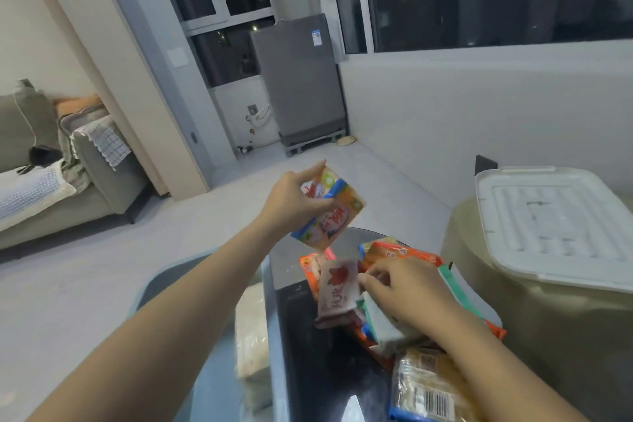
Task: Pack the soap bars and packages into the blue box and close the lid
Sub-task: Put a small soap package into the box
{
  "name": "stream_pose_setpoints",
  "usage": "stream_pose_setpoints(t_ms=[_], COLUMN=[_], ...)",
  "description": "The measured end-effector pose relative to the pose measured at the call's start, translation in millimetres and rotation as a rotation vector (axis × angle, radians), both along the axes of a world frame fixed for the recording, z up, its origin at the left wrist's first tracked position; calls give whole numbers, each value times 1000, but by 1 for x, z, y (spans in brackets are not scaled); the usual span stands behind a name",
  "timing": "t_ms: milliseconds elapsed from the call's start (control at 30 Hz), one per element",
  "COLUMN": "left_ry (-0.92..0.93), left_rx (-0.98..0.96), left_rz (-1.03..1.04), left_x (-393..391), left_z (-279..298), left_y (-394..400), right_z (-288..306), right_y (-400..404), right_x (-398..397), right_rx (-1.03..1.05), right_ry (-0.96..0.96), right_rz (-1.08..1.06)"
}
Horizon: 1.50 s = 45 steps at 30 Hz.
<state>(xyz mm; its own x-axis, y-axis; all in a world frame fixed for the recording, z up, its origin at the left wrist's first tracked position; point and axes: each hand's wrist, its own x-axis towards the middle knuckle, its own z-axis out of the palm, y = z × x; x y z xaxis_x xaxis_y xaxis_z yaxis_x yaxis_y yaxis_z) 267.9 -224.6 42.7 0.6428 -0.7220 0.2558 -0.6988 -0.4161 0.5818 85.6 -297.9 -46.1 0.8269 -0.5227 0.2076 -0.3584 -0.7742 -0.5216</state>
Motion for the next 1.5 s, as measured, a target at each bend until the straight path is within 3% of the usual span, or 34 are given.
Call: stream_pose_setpoints(t_ms=[167, 300, 467, 667, 1000, 1367, 1500], left_ry=[154, 107, 118, 65, -186, -175, -173], left_rx=[-337, -295, -98, 94, 489, 647, 790], left_rz=[101, 233, 341, 449, 522, 588, 553], left_x=[-41, -62, -80, -78, -49, -21, -20], left_z=[64, 94, 87, 35, -38, -54, -62], left_y=[55, 115, 182, 220, 202, 181, 178], right_z=[20, 31, 41, 36, 21, 11, 8], right_y=[17, 45, 82, 118, 137, 131, 131], right_x=[-12, -18, -24, -24, -19, -10, -6], right_rx=[170, 295, 444, 463, 544, 536, 567], right_ry=[-190, -281, -292, -221, -150, -168, -196], right_rz=[58, 148, 300, 338, 373, 371, 387])
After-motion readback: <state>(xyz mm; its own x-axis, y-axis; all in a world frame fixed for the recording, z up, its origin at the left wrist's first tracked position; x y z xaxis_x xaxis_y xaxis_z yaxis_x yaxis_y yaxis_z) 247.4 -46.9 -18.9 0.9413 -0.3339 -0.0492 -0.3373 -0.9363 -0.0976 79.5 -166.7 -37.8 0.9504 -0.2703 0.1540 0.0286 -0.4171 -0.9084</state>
